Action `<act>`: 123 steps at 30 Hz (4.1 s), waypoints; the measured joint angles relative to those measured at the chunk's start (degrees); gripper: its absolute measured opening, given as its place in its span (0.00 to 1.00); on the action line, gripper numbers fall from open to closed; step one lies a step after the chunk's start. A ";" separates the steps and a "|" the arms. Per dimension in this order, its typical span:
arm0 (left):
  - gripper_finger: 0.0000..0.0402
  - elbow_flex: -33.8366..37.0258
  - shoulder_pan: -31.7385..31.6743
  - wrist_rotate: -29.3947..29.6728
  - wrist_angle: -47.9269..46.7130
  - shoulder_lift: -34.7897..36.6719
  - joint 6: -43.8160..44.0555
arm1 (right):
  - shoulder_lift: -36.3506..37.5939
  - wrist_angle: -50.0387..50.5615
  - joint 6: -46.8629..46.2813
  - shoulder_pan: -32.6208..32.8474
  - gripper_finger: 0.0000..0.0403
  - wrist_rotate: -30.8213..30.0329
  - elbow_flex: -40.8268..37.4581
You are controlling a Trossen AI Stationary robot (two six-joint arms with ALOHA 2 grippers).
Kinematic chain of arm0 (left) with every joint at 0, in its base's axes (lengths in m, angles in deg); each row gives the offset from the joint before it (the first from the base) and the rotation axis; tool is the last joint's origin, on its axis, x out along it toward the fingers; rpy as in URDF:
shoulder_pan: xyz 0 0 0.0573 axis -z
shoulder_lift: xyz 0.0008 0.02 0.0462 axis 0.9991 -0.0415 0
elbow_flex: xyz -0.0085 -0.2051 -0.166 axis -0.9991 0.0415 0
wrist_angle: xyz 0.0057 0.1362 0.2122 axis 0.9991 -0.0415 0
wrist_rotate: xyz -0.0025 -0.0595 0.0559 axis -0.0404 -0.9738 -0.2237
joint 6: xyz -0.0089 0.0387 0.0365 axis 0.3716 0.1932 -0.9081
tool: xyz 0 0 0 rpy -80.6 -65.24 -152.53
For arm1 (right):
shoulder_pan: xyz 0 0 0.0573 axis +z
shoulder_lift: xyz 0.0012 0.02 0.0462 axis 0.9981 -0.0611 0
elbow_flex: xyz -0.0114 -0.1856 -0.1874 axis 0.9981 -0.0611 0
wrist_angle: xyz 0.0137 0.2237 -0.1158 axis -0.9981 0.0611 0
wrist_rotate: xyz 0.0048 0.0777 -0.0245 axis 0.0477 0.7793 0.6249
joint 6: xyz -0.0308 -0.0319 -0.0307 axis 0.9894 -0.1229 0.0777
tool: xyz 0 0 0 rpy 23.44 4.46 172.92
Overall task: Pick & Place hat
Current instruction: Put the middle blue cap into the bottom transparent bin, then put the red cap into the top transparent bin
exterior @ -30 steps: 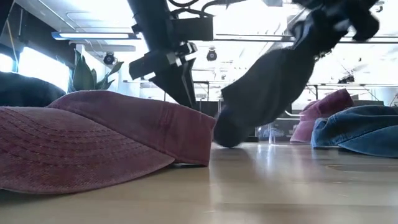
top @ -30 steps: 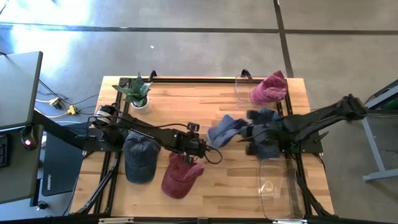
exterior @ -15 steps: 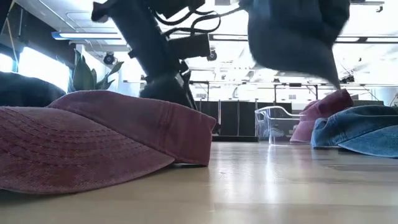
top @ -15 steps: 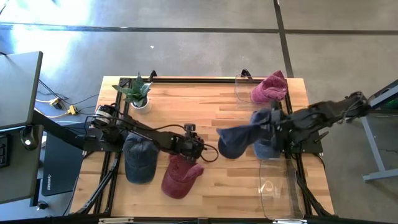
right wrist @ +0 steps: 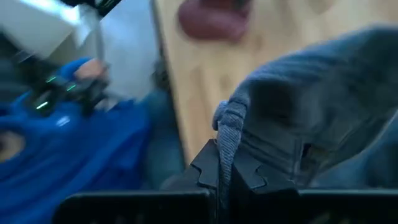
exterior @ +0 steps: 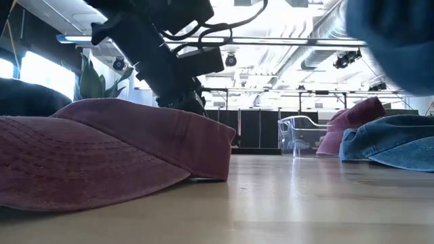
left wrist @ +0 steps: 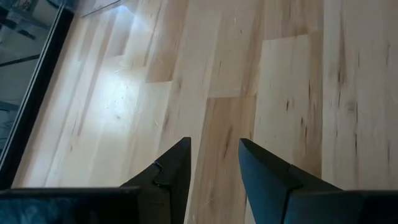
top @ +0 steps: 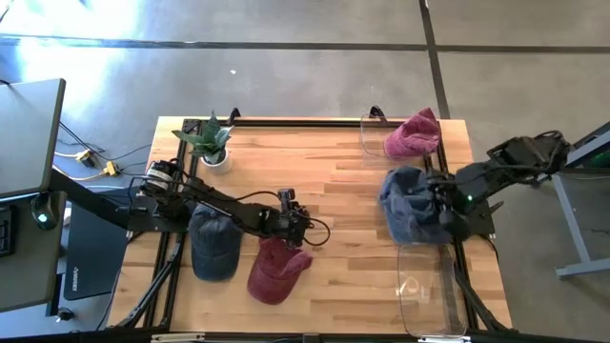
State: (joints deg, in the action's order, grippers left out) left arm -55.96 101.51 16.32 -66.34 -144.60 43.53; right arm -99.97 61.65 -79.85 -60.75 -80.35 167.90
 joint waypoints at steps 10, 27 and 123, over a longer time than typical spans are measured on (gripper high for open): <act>0.32 0.00 0.00 -1.15 0.60 0.00 0.00 | -5.67 4.38 -13.51 16.98 0.00 -2.52 3.34; 0.32 0.00 0.00 -3.67 0.90 -0.02 0.00 | -7.67 15.26 -33.44 30.93 0.04 -6.45 -12.32; 0.17 -8.93 16.86 9.95 -13.34 -2.98 11.67 | -37.62 -86.81 58.69 -0.14 0.42 2.73 -42.53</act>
State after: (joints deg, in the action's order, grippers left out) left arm -64.90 118.37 26.27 -79.67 -147.58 55.20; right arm -137.59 -25.16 -21.16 -60.88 -77.61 125.37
